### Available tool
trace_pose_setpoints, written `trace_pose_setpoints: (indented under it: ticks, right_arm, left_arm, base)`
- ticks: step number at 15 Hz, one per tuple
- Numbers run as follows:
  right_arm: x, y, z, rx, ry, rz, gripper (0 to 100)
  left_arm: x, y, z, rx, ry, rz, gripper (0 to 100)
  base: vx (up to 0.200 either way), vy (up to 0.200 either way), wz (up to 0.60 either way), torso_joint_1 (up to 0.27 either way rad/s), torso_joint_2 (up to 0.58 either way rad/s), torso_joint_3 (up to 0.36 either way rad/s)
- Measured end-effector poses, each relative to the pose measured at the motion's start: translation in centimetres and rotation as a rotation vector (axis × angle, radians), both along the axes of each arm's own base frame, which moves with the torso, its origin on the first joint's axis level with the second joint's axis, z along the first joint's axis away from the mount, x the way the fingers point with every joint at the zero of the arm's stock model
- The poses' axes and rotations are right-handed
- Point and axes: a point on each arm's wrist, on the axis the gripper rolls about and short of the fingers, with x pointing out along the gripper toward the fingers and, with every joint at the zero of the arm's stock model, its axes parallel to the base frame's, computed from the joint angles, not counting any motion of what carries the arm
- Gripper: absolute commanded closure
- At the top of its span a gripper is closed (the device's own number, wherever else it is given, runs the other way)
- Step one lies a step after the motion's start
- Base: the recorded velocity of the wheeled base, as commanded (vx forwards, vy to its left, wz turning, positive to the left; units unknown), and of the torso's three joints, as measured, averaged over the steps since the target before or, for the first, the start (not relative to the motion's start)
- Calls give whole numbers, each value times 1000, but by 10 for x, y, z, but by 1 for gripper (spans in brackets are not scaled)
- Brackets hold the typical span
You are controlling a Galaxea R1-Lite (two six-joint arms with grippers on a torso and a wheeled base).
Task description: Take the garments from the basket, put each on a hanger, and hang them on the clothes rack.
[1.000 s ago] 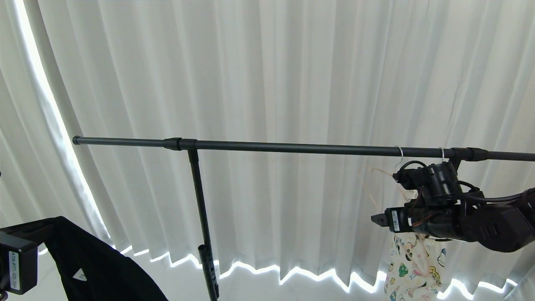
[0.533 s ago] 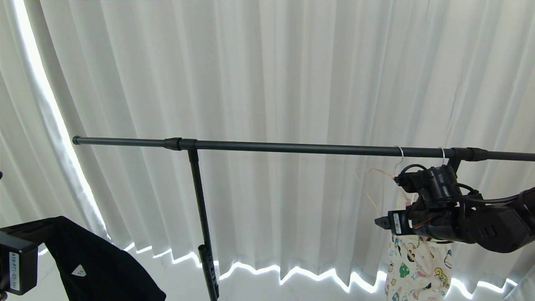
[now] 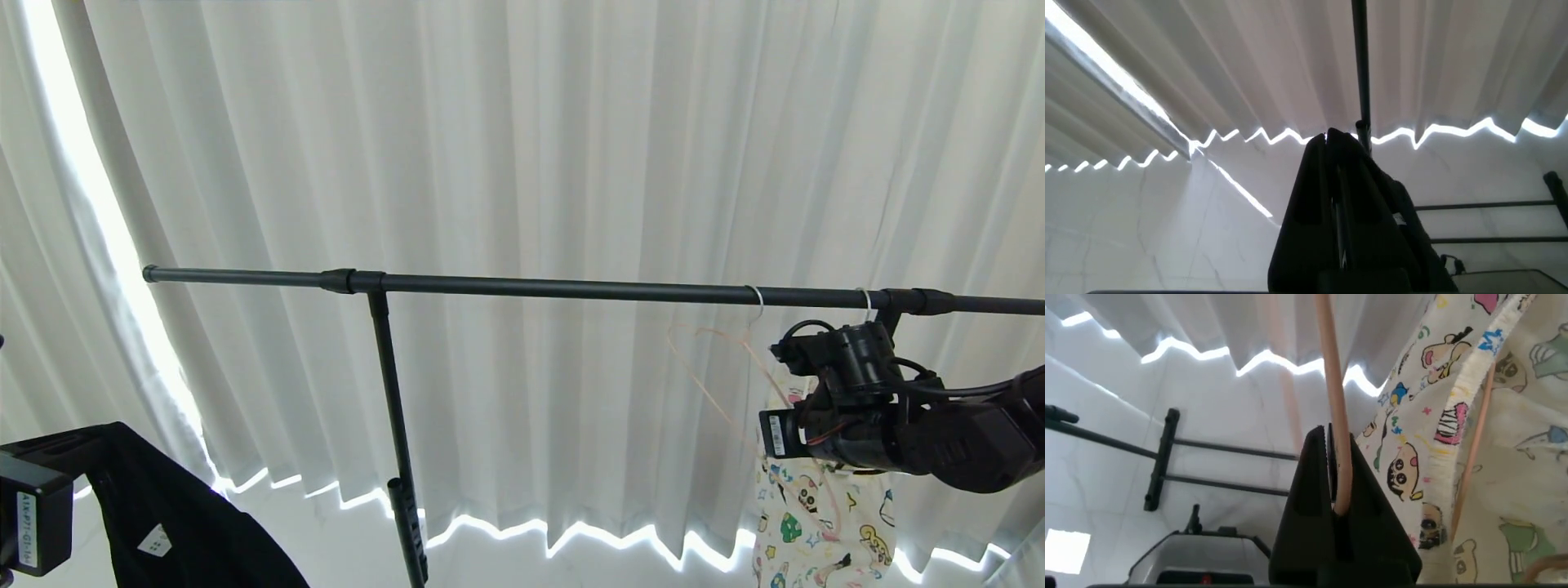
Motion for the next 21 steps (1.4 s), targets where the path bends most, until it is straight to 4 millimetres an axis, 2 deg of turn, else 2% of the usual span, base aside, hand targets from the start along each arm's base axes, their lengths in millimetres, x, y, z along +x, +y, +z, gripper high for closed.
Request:
trace_pose_setpoints:
  ticks: [5, 10, 12, 15, 21]
  right_arm:
    - [7, 2, 11, 31, -125, -11, 100]
    - [-1, 0, 21, 31, -161, -9, 100]
    - [-13, -3, 22, 15, -160, -7, 100]
    - [-43, -8, 24, 14, -175, 14, 100]
    - [-97, -19, 33, -44, -229, 117, 100]
  left_arm:
    - [0, 0, 0, -1, 0, 1, 100]
    - [0, 0, 1, 1, -3, 7, 100]
    - [0, 1, 1, 8, -5, 21, 100]
    - [-1, 1, 1, 15, -6, 30, 100]
    - [0, 1, 2, 22, -23, 40, 100]
  base:
    - [0, 0, 0, 0, 0, 0]
    - [0, 0, 0, 0, 0, 0]
    - [0, 0, 0, 0, 0, 0]
    - [0, 0, 0, 0, 0, 0]
    - [-200, 0, 0, 6, 3, 6]
